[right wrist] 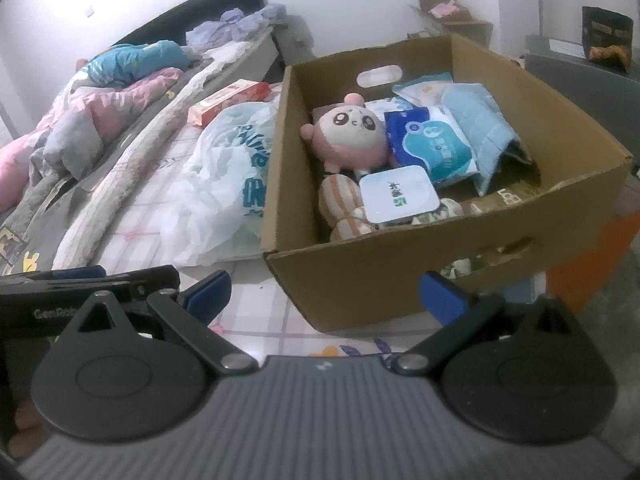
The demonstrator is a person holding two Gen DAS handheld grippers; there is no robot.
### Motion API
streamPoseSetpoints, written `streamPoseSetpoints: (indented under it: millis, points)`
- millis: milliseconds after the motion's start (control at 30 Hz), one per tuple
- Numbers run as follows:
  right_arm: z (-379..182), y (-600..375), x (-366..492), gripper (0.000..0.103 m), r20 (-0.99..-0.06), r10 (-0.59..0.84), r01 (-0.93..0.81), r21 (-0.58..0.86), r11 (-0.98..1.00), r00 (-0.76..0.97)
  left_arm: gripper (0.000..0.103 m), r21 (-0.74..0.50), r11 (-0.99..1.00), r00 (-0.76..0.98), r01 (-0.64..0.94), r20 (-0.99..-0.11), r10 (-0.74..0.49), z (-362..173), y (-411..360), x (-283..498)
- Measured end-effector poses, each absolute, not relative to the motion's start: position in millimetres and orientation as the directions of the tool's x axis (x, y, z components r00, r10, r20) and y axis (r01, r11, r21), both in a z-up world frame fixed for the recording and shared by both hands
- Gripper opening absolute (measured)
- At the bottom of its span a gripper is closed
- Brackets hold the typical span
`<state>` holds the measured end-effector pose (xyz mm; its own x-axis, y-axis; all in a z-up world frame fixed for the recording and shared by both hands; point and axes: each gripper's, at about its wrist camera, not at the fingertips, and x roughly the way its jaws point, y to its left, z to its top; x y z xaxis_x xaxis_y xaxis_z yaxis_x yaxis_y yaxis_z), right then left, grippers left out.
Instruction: Organize soft objects
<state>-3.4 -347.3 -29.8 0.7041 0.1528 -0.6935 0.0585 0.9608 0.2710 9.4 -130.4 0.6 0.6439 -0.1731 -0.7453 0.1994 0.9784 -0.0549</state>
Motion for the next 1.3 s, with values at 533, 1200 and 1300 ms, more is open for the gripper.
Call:
streamPoseSetpoints:
  millis: [533,1200,1300]
  points:
    - [-25.9,-350.5,-3.6,0.101,-0.69,0.128,0.057,0.239,0.969,0.712,0.1,-0.051,0.977,0.644,0.205,-0.745,-0.174,1.8,-134.6,9.0]
    - [-24.3,-350.2,-1.0,0.101,-0.695,0.124,0.053,0.228,0.972,0.708,0.1,-0.067,0.977,0.63,0.204,-0.754,-0.183,0.4,-129.3,11.3]
    - [-24.6,-349.4,-0.9,0.101,-0.695,0.125,0.054,0.229,0.972,0.708,0.1,-0.068,0.977,0.629,0.204,-0.755,-0.184,0.2,-129.1,11.7]
